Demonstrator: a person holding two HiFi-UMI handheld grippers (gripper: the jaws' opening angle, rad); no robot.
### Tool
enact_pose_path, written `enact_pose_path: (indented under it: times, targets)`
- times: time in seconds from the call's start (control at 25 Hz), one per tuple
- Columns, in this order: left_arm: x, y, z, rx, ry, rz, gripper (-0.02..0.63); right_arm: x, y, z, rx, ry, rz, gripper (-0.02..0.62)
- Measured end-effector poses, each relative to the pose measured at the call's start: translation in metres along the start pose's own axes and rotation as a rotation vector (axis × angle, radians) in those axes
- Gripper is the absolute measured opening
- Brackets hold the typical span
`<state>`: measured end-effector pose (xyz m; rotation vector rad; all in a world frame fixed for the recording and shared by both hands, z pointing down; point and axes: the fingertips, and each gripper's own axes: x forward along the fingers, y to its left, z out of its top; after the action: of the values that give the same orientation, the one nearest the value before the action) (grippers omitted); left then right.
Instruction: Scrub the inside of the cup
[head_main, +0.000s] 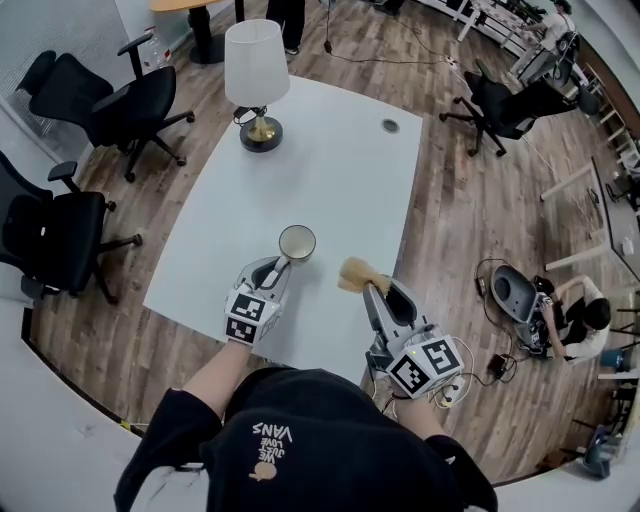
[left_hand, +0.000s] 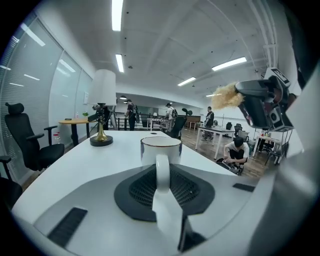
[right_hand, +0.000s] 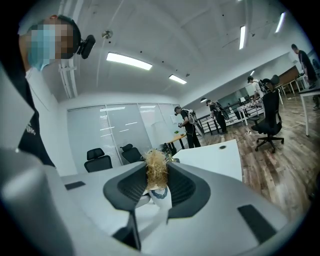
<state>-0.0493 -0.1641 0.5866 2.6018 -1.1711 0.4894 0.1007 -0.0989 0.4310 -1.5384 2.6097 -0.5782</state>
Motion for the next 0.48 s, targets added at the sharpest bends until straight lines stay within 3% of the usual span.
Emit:
enact_pose_path:
  times: [0.48]
  targets:
    - [0.018, 0.016, -0.014, -0.018, 0.029, 0.006, 0.066, -0.009, -0.009, -0.002, 0.011, 0.012, -0.052, 0.115]
